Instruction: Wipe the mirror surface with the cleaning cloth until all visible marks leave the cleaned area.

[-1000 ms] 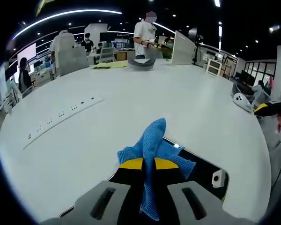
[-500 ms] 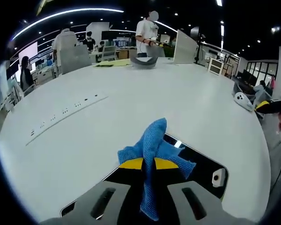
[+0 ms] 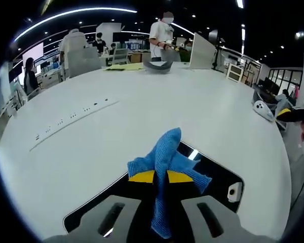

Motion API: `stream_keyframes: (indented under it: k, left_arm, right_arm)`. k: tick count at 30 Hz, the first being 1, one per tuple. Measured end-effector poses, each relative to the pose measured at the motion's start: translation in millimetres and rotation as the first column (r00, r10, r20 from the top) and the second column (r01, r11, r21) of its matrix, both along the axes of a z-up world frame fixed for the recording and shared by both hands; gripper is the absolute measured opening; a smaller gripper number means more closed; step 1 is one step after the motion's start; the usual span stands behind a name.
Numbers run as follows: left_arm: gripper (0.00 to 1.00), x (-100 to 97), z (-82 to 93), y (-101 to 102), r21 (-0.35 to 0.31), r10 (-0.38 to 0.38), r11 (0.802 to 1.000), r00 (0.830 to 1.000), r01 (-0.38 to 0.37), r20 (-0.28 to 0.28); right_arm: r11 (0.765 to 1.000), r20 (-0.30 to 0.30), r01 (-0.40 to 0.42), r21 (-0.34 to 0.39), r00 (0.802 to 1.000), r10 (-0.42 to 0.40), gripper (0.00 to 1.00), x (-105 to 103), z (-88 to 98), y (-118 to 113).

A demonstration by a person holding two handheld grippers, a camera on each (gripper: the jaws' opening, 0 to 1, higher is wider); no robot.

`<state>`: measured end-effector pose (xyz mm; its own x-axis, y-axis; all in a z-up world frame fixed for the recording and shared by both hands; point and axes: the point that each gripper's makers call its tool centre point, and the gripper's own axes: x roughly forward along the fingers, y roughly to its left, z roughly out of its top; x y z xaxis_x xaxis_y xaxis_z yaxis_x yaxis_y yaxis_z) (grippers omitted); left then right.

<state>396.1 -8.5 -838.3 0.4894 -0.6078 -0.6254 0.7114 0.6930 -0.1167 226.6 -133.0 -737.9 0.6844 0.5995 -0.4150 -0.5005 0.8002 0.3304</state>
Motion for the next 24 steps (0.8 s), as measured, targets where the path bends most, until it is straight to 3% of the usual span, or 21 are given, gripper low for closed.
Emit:
stream_keyframes:
  k: [24]
  left_arm:
    - [0.05,-31.9,-2.3,7,0.022,0.003,1.000,1.000,-0.003,-0.008]
  right_arm:
    - [1.000,0.037,-0.012,0.003,0.999,0.011,0.97,-11,16.3,5]
